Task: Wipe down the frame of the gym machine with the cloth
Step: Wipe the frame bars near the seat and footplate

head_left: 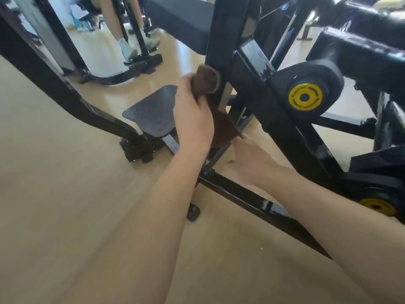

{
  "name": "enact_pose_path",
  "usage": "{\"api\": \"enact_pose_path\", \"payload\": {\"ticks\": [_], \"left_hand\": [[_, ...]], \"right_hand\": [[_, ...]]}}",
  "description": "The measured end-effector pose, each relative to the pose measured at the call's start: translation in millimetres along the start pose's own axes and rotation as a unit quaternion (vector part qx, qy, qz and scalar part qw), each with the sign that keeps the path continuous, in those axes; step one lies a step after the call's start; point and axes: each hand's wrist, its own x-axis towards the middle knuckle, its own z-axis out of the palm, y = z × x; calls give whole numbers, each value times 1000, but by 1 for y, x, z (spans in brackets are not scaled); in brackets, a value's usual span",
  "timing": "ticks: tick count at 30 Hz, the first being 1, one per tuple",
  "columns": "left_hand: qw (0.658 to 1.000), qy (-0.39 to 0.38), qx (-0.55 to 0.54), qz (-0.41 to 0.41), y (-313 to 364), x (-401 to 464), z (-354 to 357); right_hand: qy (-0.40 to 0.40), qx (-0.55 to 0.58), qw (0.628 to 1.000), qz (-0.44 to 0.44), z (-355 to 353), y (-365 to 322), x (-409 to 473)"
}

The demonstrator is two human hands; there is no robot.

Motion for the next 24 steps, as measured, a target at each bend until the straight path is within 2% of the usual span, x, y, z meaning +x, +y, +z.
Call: {"api": "enact_pose_path", "payload": {"ticks": [3, 5, 6, 8, 10, 15, 17, 19, 22, 24], "left_hand": [[992, -68, 43, -94, -27, -12, -5], [980, -98, 48, -169, -44, -24, -9], [977, -100, 47, -182, -48, -26, -10], [981, -87, 44, -170, -43, -20, -10], [988, -75, 52, -123, -23, -9, -11], [999, -15, -2, 46, 32, 7, -22], [997, 3, -2, 71, 38, 2, -19], [999, -6, 35, 31, 25, -10, -14], [993, -59, 71, -77, -13, -27, -12], [988, -70, 82, -113, -22, -34, -13]], "right_hand": [[29, -76, 994, -69, -22, -10, -18], [76, -70, 989, -105, -30, -9, -34], [119, -53, 984, -124, -33, -6, -43], [212, -31, 962, -171, -37, 1, -55], [272, -34, 940, -201, -37, 8, -57], [300, 19, 932, -204, -39, 6, -47], [306, 30, 928, -210, -36, 9, -48], [319, 39, 923, -210, -35, 10, -50], [321, 30, 922, -214, -38, 10, -50], [318, 15, 924, -212, -38, 11, -47]]}}
